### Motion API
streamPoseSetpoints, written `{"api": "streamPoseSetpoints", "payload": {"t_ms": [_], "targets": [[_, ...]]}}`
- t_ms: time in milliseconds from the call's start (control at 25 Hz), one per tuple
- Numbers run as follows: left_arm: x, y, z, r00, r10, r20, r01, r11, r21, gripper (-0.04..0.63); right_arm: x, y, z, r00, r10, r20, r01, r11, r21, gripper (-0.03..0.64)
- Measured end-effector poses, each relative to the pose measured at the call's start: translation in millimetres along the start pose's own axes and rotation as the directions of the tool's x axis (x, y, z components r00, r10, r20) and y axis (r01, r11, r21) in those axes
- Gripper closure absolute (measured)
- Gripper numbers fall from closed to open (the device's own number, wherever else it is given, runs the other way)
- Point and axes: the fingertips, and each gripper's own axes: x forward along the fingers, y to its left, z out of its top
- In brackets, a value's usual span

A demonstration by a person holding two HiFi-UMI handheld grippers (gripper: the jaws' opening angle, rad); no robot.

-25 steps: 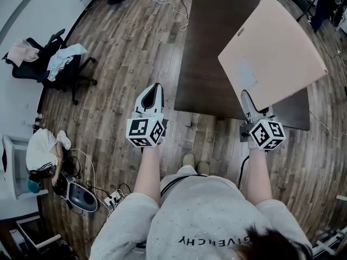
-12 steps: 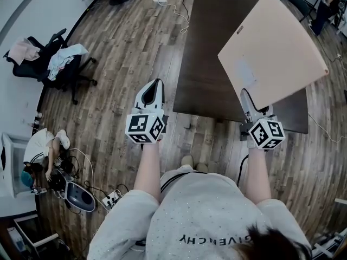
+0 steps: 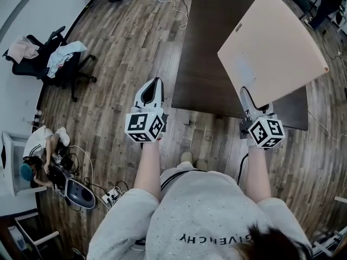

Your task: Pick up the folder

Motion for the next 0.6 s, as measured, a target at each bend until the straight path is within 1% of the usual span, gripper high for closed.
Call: {"api": "streamPoseSetpoints", "payload": {"t_ms": [160,360,600], "targets": [[-2,-1,0,1.000,0.000,-0.003,0.000,1.000,0.001,0.595,-4,1,0,1.000,-0.003,0.000,0.003,1.000,0.001,0.345],[-16,-18,-19,1.000,-0.008,0.002,0.008,1.000,0.010,0.595,-28,-9,-18,1.000,-0.007,0.012,0.007,1.000,0.003,0.345],[-15,-19,-7,1.000,-0.012,0.002,0.011,1.000,0.007,0.595,-29,-5,-4,1.000,-0.016,0.015,0.016,1.000,-0.010,0.345]]}}
